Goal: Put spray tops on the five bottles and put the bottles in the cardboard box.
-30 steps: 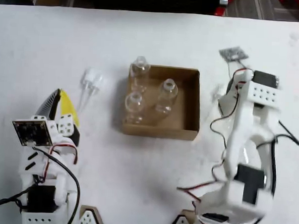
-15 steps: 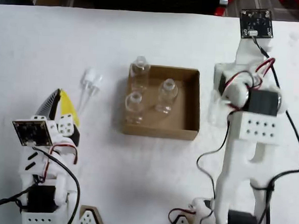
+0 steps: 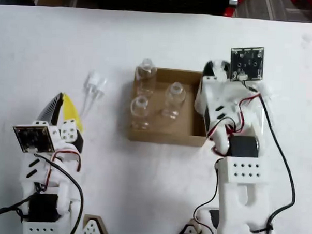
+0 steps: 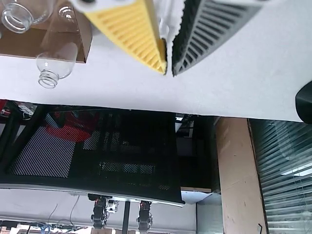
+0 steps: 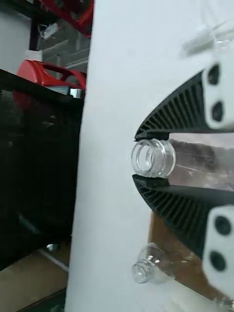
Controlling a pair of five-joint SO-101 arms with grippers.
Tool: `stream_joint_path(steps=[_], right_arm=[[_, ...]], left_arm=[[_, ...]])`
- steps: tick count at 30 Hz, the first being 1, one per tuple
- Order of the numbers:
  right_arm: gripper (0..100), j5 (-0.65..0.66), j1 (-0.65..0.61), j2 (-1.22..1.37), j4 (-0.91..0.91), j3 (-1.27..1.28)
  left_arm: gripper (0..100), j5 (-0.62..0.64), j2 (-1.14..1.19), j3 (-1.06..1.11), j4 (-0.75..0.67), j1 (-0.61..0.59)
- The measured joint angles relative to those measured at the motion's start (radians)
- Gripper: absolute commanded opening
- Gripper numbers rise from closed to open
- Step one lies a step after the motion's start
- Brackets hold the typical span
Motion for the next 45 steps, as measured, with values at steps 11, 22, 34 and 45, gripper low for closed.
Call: stream_joint_path(steps=[11, 22, 34, 45], right_arm=[[1.5, 0.000, 0.000, 0.325, -0.247, -0.063], [1.5, 0.000, -0.002, 0.486, -0.459, -0.064], [1.5, -0.009, -0.006, 0.632, -0.626, -0.089], [1.5, -0.084, -0.012, 0.744, -0.677, -0.129]], left_arm=[[2, 0.000, 0.000, 0.000, 0.000, 0.000], [2, 0.000, 0.000, 0.000, 0.000, 0.000], [2, 0.000, 0.000, 0.000, 0.000, 0.000], [2, 0.000, 0.000, 0.000, 0.000, 0.000]])
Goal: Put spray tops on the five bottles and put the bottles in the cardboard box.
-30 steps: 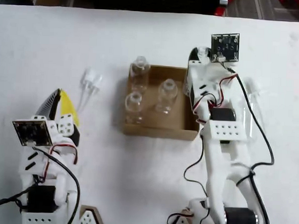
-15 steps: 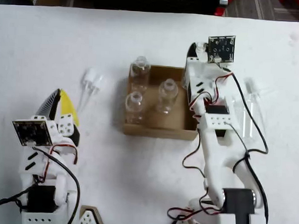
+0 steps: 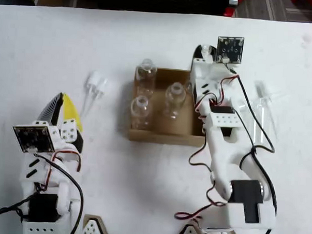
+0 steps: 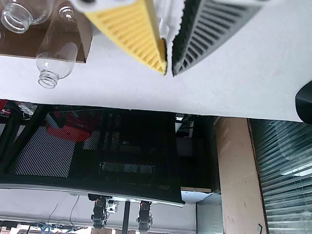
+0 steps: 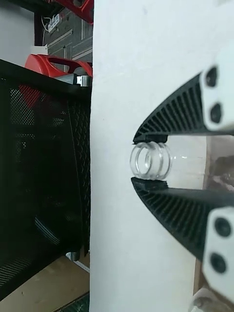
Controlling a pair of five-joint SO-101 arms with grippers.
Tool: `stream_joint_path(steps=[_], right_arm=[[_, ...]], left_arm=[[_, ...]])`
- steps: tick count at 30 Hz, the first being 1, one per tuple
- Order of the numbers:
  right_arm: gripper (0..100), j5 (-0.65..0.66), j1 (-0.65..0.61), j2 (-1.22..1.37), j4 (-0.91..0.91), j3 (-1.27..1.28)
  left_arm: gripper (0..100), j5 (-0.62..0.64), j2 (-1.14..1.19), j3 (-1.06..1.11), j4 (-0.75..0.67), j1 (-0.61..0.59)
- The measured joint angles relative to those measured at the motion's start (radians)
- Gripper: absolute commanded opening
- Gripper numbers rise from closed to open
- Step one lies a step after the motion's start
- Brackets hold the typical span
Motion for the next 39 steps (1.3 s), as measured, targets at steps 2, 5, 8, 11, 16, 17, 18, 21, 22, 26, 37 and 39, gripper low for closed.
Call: stream_joint_path(steps=[2, 5, 8, 11, 16, 17, 18, 21, 22, 26, 37, 39], right_arm=[[1.5, 0.000, -0.002, 0.038, -0.043, 0.000], [1.6, 0.000, -0.003, 0.089, -0.089, 0.000], [1.6, 0.000, -0.003, 0.107, -0.100, 0.000], [1.8, 0.000, -0.002, 0.112, -0.104, 0.000], [1.8, 0.000, -0.002, 0.120, -0.126, 0.000], [1.8, 0.000, -0.002, 0.120, -0.130, 0.000], [1.8, 0.000, -0.002, 0.127, -0.132, -0.002], [1.9, 0.000, -0.002, 0.164, -0.144, -0.002], [1.9, 0.000, -0.002, 0.175, -0.157, -0.002], [1.9, 0.000, -0.003, 0.193, -0.192, -0.002], [13.7, -0.002, -0.006, 0.193, -0.192, -0.002], [13.7, -0.002, -0.002, 0.193, -0.192, -0.002]], left_arm=[[2, 0.000, 0.000, 0.000, 0.000, 0.000], [2, 0.000, 0.000, 0.000, 0.000, 0.000], [2, 0.000, 0.000, 0.000, 0.000, 0.000], [2, 0.000, 0.000, 0.000, 0.000, 0.000], [2, 0.000, 0.000, 0.000, 0.000, 0.000], [2, 0.000, 0.000, 0.000, 0.000, 0.000], [2, 0.000, 0.000, 0.000, 0.000, 0.000], [2, 0.000, 0.000, 0.000, 0.000, 0.000], [2, 0.000, 0.000, 0.000, 0.000, 0.000], [2, 0.000, 0.000, 0.000, 0.000, 0.000], [2, 0.000, 0.000, 0.000, 0.000, 0.000], [2, 0.000, 0.000, 0.000, 0.000, 0.000]])
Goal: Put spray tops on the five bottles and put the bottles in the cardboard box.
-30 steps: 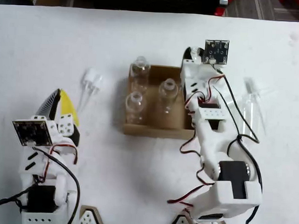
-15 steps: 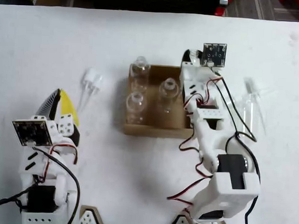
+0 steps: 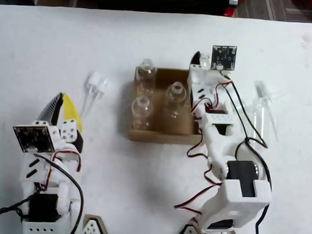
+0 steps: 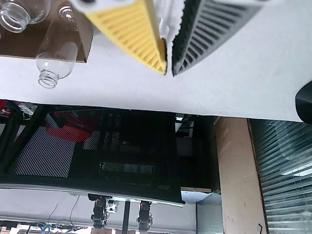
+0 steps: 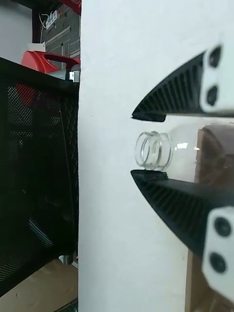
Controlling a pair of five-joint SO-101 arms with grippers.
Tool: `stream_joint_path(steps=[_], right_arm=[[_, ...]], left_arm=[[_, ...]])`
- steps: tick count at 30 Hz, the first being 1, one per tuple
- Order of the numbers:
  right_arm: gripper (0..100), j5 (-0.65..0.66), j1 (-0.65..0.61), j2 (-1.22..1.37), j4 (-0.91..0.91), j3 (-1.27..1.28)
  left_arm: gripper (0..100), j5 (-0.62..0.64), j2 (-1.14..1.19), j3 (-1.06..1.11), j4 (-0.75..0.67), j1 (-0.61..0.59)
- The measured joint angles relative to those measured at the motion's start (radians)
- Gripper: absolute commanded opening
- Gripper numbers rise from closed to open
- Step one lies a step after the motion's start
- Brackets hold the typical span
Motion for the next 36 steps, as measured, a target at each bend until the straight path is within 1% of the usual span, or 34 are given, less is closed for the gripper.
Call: stream_joint_path(steps=[10, 12, 14, 15, 17, 20, 22, 24, 32, 36], right_arm=[[13.8, -0.003, -0.003, -0.052, 0.055, 0.018], [14.0, -0.006, -0.002, -0.052, 0.101, -0.011], [14.1, -0.023, -0.002, -0.052, 0.218, -0.097], [14.1, -0.046, 0.005, -0.052, 0.304, -0.158], [14.1, -0.089, 0.018, -0.043, 0.511, -0.311], [14.1, -0.117, 0.032, 0.025, 0.841, -0.565], [14.1, -0.118, 0.025, 0.087, 0.996, -0.700], [14.0, -0.120, 0.020, 0.157, 1.083, -0.807], [13.7, -0.121, 0.026, 0.404, 1.320, -1.166], [12.5, -0.121, 0.020, 0.508, 1.395, -1.303]], left_arm=[[2, 0.000, 0.000, 0.000, 0.000, 0.000], [2, 0.000, 0.000, 0.000, 0.000, 0.000], [2, 0.000, 0.000, 0.000, 0.000, 0.000], [2, 0.000, 0.000, 0.000, 0.000, 0.000], [2, 0.000, 0.000, 0.000, 0.000, 0.000], [2, 0.000, 0.000, 0.000, 0.000, 0.000], [2, 0.000, 0.000, 0.000, 0.000, 0.000], [2, 0.000, 0.000, 0.000, 0.000, 0.000], [2, 0.000, 0.000, 0.000, 0.000, 0.000], [2, 0.000, 0.000, 0.000, 0.000, 0.000]])
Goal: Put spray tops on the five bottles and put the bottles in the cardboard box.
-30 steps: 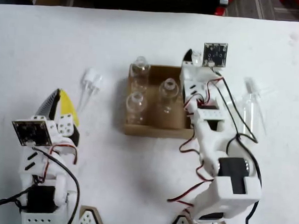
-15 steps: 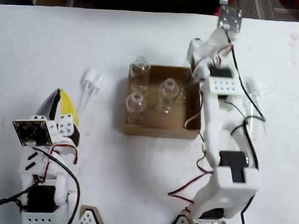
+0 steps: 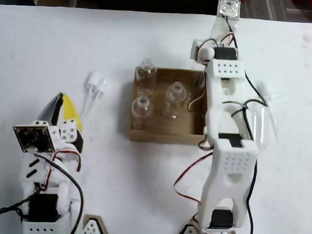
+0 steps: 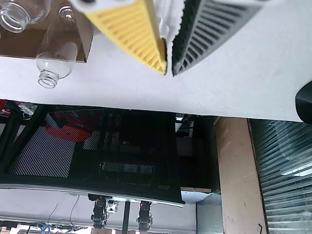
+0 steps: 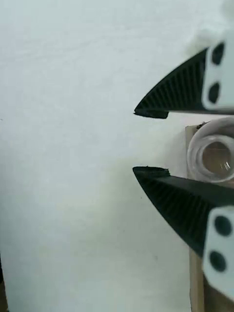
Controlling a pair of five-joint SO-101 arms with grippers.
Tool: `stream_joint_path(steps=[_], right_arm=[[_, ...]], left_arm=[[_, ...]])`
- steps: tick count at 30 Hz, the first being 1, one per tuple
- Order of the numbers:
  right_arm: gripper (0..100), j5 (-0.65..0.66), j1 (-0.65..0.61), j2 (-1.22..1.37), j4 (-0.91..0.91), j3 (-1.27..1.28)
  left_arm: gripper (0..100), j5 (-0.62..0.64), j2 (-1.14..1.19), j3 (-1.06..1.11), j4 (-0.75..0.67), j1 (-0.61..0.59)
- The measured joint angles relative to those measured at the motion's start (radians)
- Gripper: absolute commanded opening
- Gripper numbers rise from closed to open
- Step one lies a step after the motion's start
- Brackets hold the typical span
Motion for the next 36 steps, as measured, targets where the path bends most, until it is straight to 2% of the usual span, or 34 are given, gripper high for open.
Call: stream_joint_path(steps=[3, 8, 36], right_arm=[[9.5, 0.000, 0.005, 0.041, 0.044, -0.071], [12.1, 0.000, 0.003, 0.052, 0.137, -0.157], [11.5, 0.000, 0.003, 0.044, 0.292, -0.166]], left_arm=[[2, 0.000, 0.000, 0.000, 0.000, 0.000], [2, 0.000, 0.000, 0.000, 0.000, 0.000], [2, 0.000, 0.000, 0.000, 0.000, 0.000]])
